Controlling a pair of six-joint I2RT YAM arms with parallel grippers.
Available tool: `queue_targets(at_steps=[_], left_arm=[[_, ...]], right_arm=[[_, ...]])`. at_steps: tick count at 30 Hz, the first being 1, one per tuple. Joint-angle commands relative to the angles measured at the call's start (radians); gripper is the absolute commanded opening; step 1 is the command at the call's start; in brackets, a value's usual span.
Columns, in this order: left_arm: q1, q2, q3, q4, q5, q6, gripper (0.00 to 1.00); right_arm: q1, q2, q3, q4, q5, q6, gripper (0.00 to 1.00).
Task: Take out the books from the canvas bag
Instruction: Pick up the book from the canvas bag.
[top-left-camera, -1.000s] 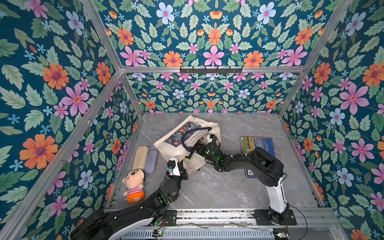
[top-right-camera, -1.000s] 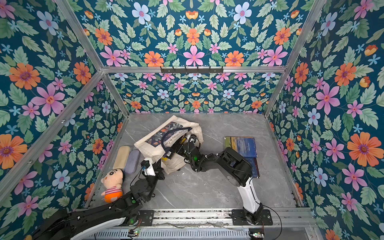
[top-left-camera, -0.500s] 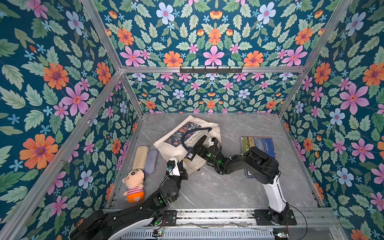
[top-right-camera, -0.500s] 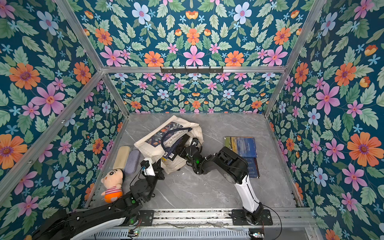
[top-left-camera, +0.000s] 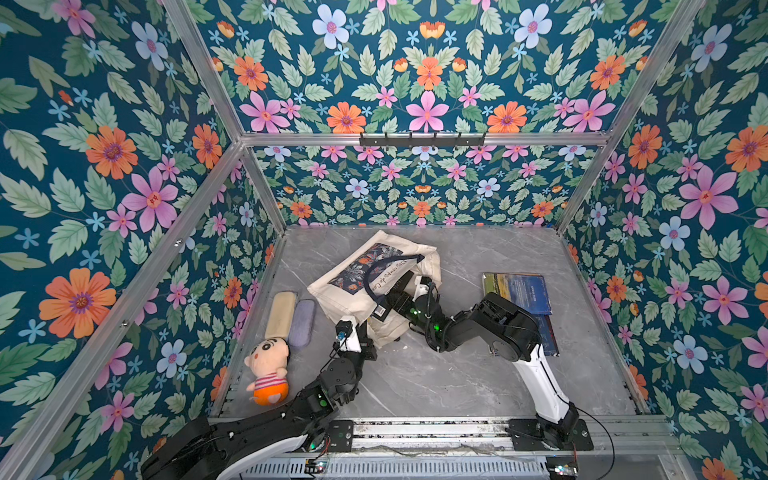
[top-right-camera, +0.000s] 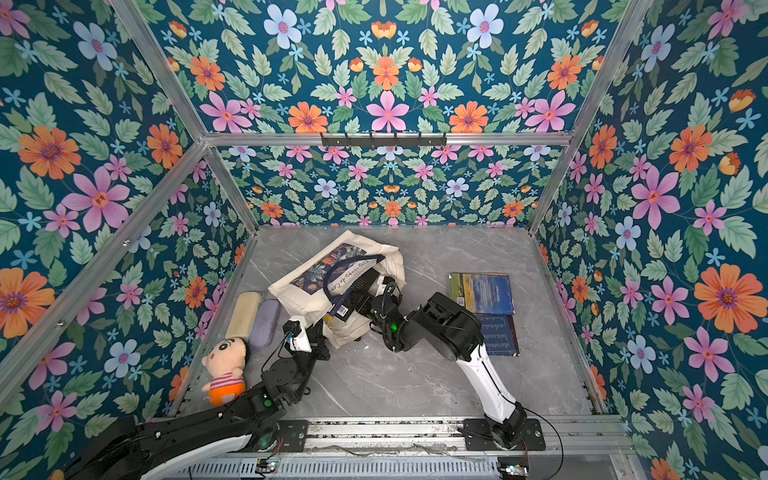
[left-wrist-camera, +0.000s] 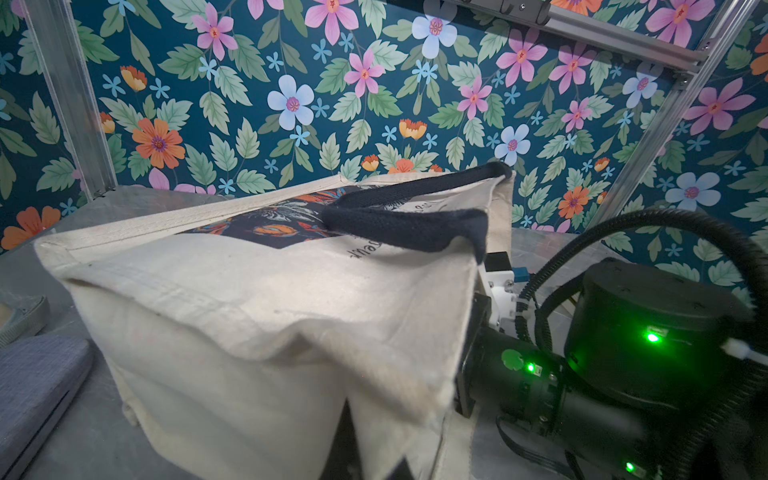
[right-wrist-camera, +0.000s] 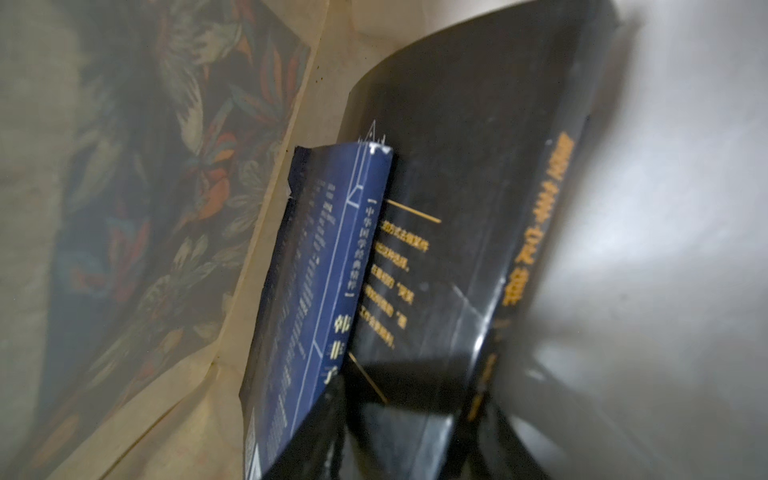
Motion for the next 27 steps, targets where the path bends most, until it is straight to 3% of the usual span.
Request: queue_targets(at_steps=[1,8,13,15,22,27], left_arm=[[0.000,0.002,-0.029,0.029,0.006,0.004,0.00],[0.000,-0.005,-0.031,0.027,0.005,0.006,0.00],[0.000,-0.012,-0.028,0.020,0.002,0.004,0.00],[0.001,-0.015,-0.029,0.017,0.002,0.004,0.00],[0.000,-0.010,-0.028,0.017,0.000,0.005,0.00],[0.000,0.001,-0.027,0.022,0.001,0.004,0.00]], right_arm=[[0.002,-0.013,-0.007,0.068,0.011,-0.013,0.32],[0.001,-0.082,-0.092,0.136,0.014,-0.017,0.10],[0.005,-0.157,-0.163,0.137,0.001,-0.022,0.07],[0.006,-0.161,-0.177,0.150,-0.023,-0.019,0.09],[0.006,-0.094,-0.161,0.184,-0.068,-0.005,0.37],[0.006,-0.066,-0.126,0.203,-0.082,-0.004,0.45]])
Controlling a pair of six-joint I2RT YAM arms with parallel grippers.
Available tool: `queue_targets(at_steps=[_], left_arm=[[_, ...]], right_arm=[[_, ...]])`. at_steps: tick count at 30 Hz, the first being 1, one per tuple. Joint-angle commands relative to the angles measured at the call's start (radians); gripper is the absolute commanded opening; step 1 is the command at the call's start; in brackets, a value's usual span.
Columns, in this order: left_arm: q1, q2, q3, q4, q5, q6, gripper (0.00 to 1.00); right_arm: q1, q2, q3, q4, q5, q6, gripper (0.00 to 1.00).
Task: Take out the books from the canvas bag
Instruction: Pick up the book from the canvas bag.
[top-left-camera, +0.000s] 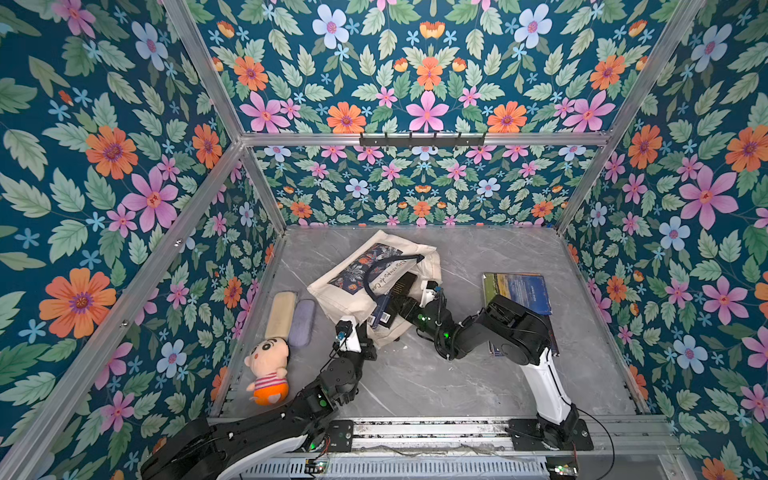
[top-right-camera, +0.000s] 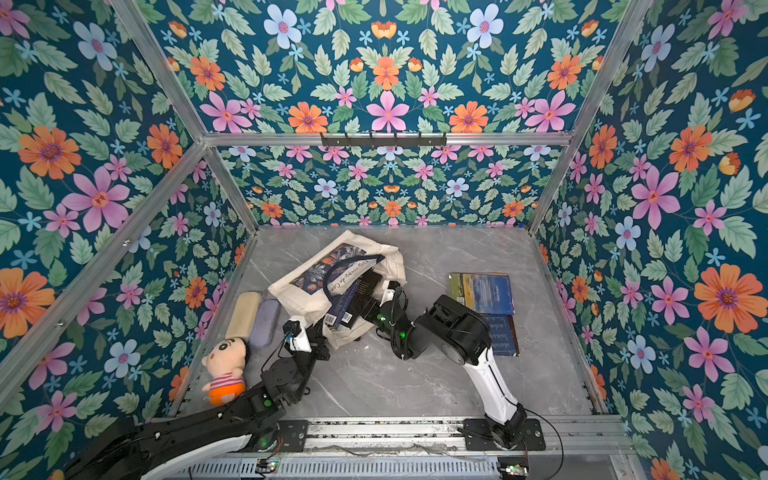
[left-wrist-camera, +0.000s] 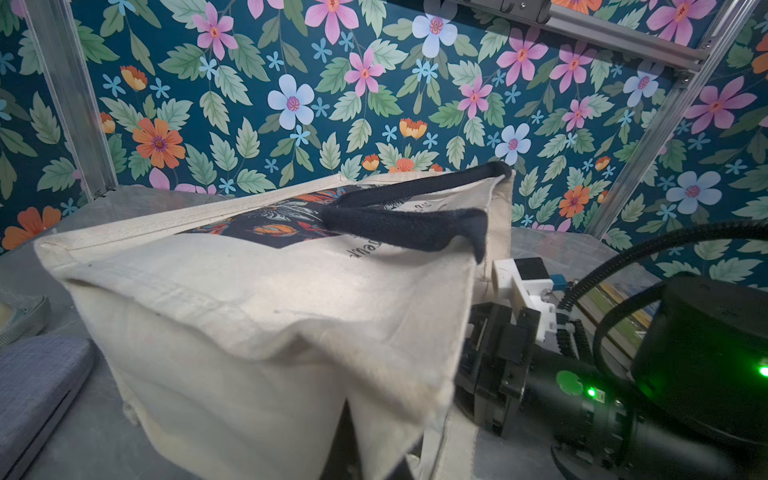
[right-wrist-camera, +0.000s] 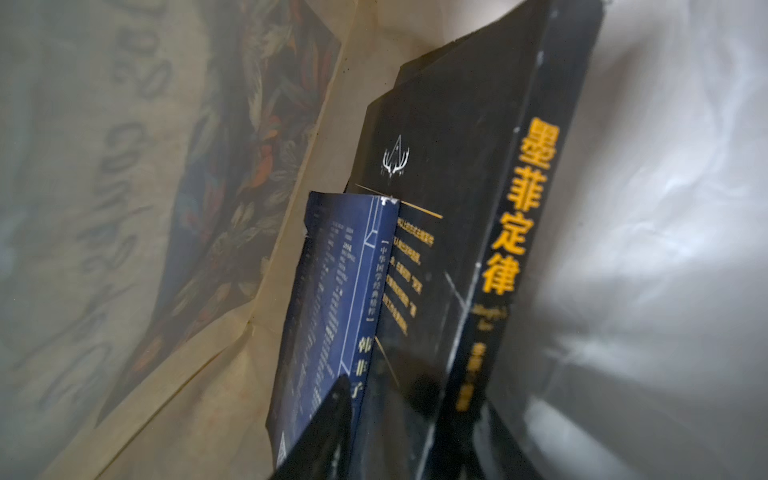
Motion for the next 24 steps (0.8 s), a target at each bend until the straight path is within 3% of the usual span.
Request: queue_targets(at_steps=[1,4,11,19,24], left_arm=[[0.000,0.010,-0.026,0.027,0.001,0.004,0.00],[0.001,0.023,-0.023,0.029,0.002,0.004,0.00],[0.000,0.017,-0.025,0.029,0.003,0.007,0.00],[0.000,-0.001,-0.025,0.018,0.000,0.005,0.00],[0.000,-0.013,-0.022,0.001,-0.010,-0.003,0.00]], right_arm=[[0.000,0.016,0.027,0.106,-0.029,0.006,0.45],[0.004,0.042,0.053,0.138,-0.036,0.007,0.45],[0.008,0.025,0.030,0.162,-0.026,-0.003,0.19],[0.007,-0.076,-0.066,0.165,-0.005,-0.021,0.00],[0.007,-0.203,-0.134,0.029,0.047,-0.032,0.00]])
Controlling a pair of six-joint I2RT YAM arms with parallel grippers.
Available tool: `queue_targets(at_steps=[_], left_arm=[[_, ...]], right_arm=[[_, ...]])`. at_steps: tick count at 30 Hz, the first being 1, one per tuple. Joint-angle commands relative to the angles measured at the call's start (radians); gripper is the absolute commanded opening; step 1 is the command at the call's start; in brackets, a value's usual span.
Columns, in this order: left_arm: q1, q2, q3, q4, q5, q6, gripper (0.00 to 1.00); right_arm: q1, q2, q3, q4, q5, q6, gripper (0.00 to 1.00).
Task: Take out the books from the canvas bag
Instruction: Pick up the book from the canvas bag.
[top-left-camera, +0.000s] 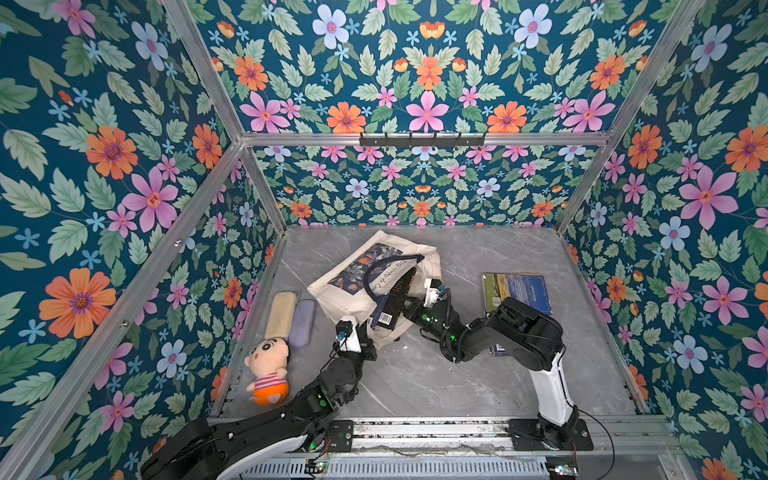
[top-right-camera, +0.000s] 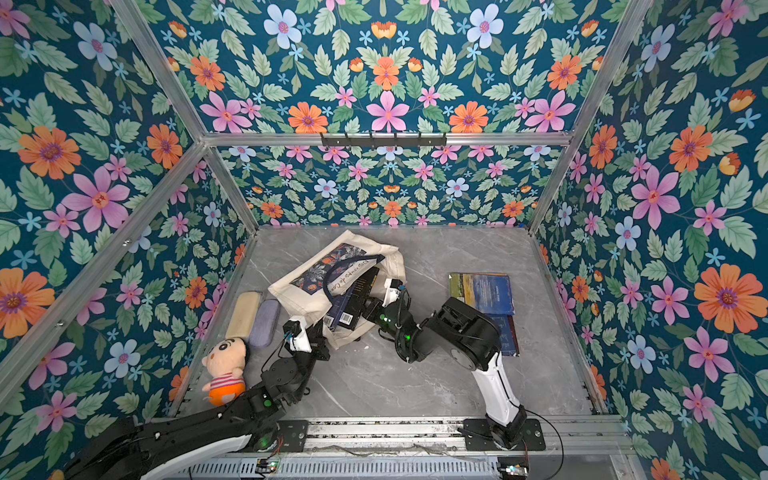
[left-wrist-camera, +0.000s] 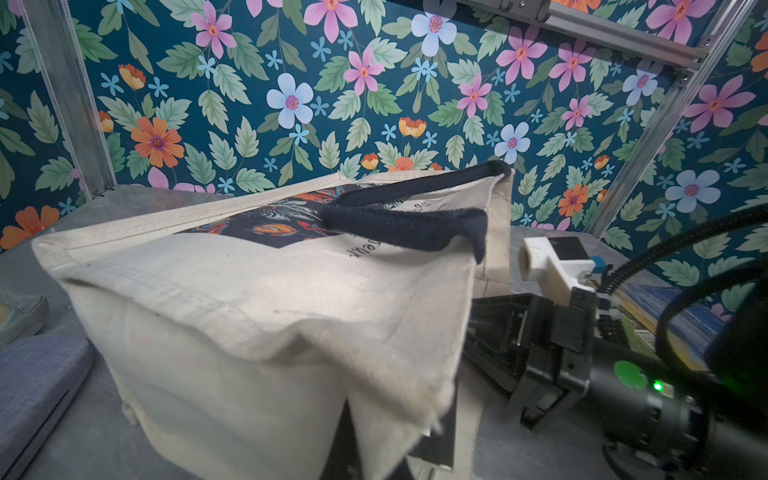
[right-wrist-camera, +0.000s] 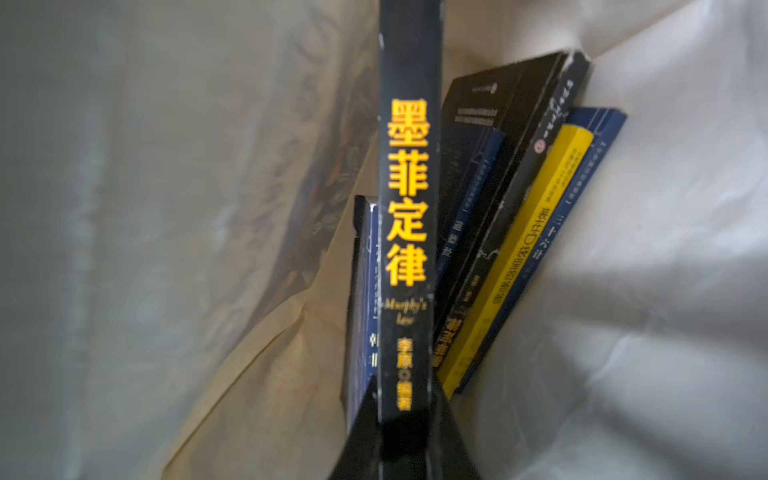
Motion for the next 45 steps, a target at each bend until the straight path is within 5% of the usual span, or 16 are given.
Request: queue_targets(at_steps=[1,13,29,37,45], left_arm=[[0.000,-0.007,-0.022,0.007,-0.009,-0.004,0.00],[0.000,-0.004,-0.015,-0.005,-0.014,-0.016,0.00],[0.000,0.004,0.001,-0.045,-0.053,-0.035,0.00],[0.000,0.011,0.014,-0.074,-0.080,-0.041,0.00],[0.000,0.011,0.021,-0.090,-0.084,-0.047,0.00]], right_arm=[[0.003,-0.073,-0.025,-0.045,0.062,-0.028,0.00],[0.024,-0.214,-0.091,-0.220,0.177,-0.037,0.00],[0.029,-0.386,-0.223,-0.146,0.203,-0.119,0.00],[0.043,-0.616,-0.295,-0.221,0.272,-0.160,0.00],[0.057,-0.969,-0.418,-0.501,0.513,-0.193,0.00]])
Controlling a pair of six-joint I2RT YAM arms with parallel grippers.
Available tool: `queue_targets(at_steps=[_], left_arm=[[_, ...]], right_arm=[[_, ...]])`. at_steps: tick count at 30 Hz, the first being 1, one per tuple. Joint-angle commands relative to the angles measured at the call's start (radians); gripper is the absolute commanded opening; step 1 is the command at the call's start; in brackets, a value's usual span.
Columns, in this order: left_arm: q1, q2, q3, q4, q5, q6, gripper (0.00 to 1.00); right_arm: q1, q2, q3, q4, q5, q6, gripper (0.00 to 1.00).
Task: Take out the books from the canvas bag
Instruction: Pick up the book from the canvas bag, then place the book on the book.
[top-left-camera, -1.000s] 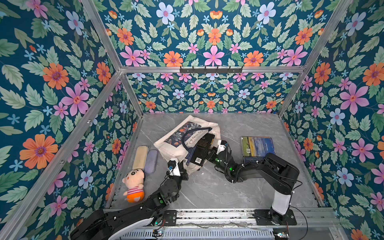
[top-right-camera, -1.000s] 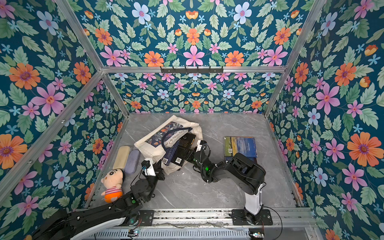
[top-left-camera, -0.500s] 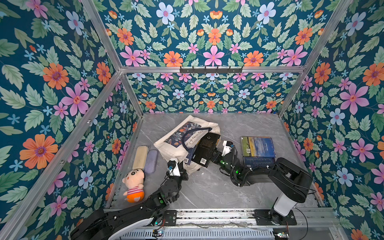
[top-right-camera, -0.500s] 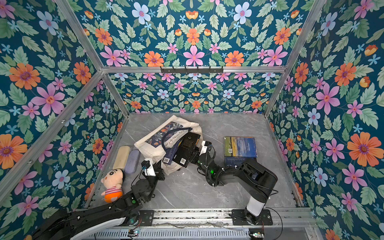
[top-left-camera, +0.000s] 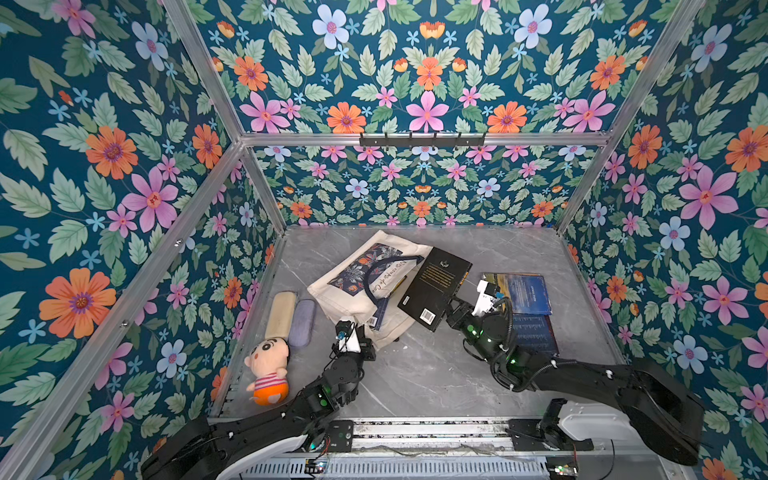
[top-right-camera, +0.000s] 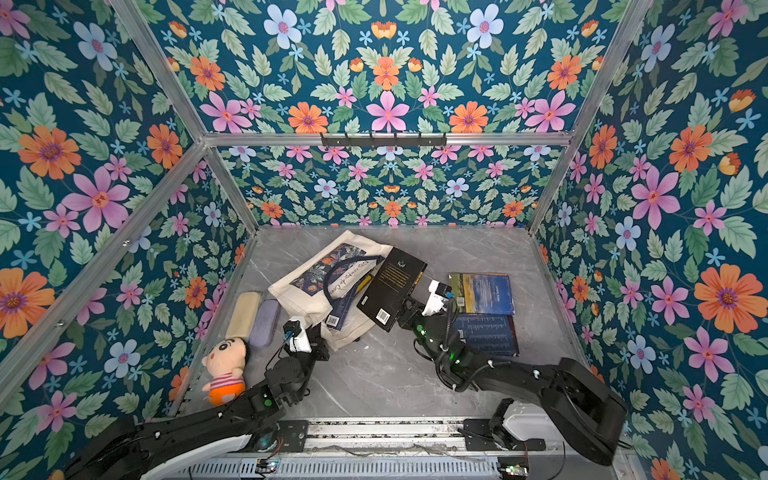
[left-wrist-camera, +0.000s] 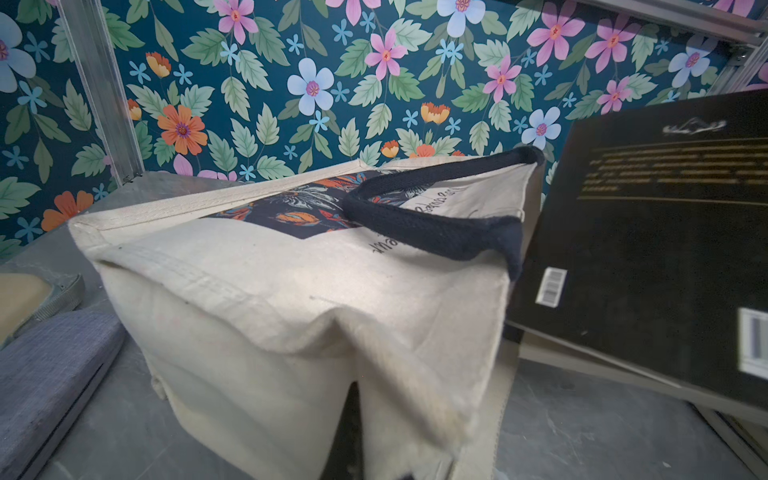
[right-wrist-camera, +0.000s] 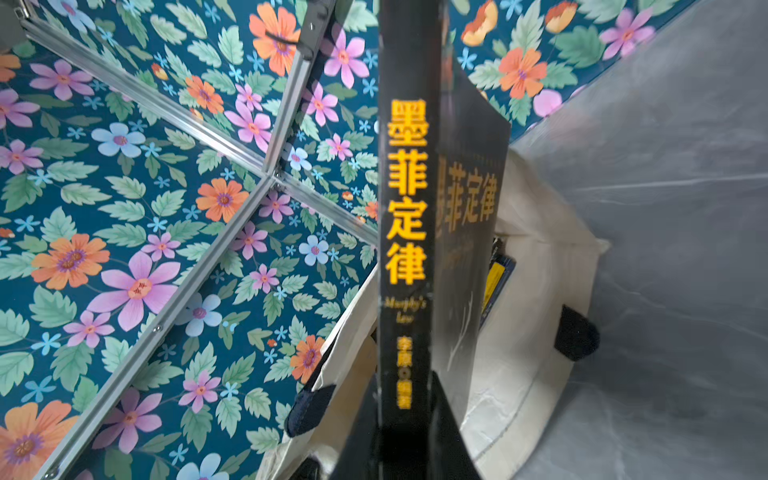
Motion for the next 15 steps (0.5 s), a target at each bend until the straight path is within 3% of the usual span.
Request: queue_targets(at_steps=[1,7,15], left_arm=[[0.001,-0.001,0.011,-0.029,-0.025,-0.014,0.00],[0.001,-0.017,0.015,-0.051,-0.019,-0.020,0.00],[0.001,-0.030,0.018,-0.061,-0.003,-0.024,0.00]], right_arm=[[0.003,-0.145,-0.038,-0.112,0.180,-0.028,0.00],[0.001,-0.462,-0.105,-0.363,0.330,-0.069,0.00],[0.001,-0.893,-0.187,-0.782,0.519,0.030,0.00]])
